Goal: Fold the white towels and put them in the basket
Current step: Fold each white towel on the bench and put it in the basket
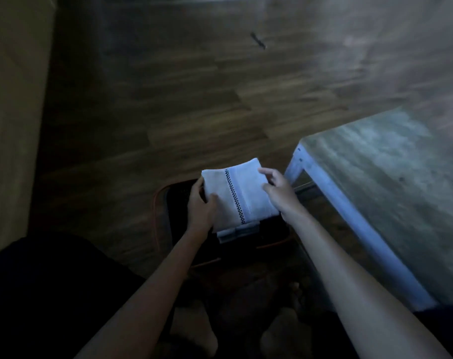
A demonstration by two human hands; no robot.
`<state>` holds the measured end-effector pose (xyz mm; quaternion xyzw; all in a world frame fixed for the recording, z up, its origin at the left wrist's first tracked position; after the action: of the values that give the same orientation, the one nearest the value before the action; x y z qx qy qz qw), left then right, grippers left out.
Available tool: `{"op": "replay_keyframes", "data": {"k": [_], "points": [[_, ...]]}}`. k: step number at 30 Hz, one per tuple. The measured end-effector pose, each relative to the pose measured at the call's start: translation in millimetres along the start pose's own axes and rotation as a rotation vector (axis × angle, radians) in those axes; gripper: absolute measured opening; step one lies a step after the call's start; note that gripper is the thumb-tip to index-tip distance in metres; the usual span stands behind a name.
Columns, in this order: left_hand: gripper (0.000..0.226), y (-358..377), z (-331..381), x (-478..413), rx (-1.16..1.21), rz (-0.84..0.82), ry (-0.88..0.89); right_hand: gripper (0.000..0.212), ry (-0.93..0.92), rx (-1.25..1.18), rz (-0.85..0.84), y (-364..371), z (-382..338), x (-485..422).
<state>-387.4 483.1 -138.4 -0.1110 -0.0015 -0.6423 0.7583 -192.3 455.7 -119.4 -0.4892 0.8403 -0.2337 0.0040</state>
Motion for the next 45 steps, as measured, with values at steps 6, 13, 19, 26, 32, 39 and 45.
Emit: {"op": "replay_keyframes", "data": {"k": [6, 13, 19, 26, 32, 39, 45], "points": [[0.05, 37, -109, -48, -0.112, 0.053, -0.163, 0.041, 0.173, 0.074, -0.064, 56, 80, -66], [0.045, 76, -193, -87, -0.138, 0.055, -0.248, 0.041, 0.274, 0.11, -0.063, 92, 153, -119], [0.044, 85, -222, -93, -0.15, 0.066, -0.21, 0.04, 0.273, 0.081, -0.039, 101, 178, -133], [0.048, 86, -222, -92, -0.164, 0.062, -0.12, 0.04, 0.073, 0.307, 0.008, 98, 179, -122], [0.06, 90, -204, -85, -0.641, -0.014, 0.394, 0.048, -0.574, 0.977, 0.05, 120, 166, -119], [0.072, 109, -235, -90, -1.028, -0.303, 0.389, 0.068, -0.592, 1.192, -0.075, 130, 216, -133], [0.071, 114, -240, -97, -1.122, -0.318, 0.391, 0.065, -0.575, 1.16, -0.066, 133, 215, -135]]}}
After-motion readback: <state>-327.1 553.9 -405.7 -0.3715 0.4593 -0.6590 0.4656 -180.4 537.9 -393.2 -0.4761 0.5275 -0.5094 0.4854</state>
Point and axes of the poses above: each hand's wrist, its own x-axis away from the middle knuckle, its own y-axis out of the palm, z = x × y, the point moved 4 cm from there along -x, towards the middle knuckle, and after that the axes turned 10 degrees about z, right-handed, at the moved point
